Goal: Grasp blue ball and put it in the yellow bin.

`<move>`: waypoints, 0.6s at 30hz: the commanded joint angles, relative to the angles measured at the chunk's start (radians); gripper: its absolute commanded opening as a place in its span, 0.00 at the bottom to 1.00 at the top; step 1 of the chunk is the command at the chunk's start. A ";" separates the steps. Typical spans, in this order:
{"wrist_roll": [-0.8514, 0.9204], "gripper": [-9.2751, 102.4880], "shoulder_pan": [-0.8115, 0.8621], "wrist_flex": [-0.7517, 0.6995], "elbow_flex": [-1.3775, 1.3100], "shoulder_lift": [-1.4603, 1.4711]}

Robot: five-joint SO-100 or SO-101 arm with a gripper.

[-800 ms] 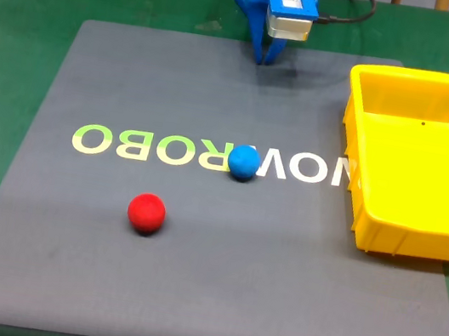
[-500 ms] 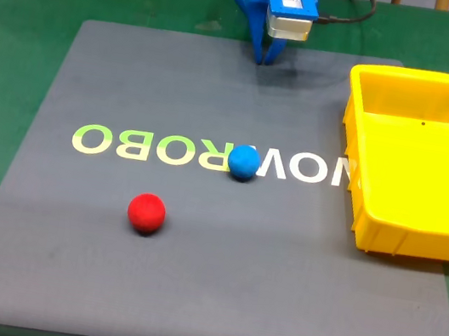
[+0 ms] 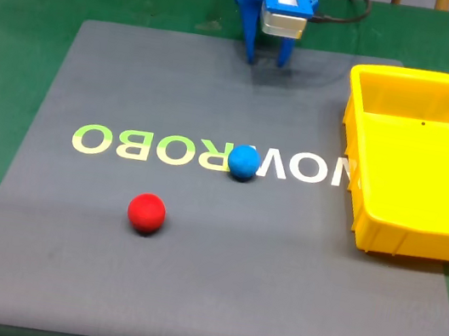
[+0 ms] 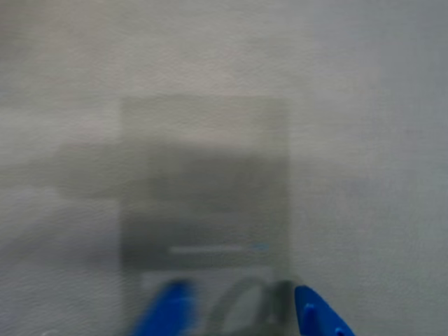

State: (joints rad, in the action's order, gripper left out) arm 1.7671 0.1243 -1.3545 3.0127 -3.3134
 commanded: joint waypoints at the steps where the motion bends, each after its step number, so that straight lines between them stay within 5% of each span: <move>1: 0.060 0.34 0.041 0.008 -0.103 -0.012; 6: 0.072 0.33 0.037 0.109 -0.207 0.092; 18: -0.035 0.32 0.048 0.515 -0.811 1.092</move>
State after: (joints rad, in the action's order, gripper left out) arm 1.7472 0.1534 -0.9189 2.3455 -2.3792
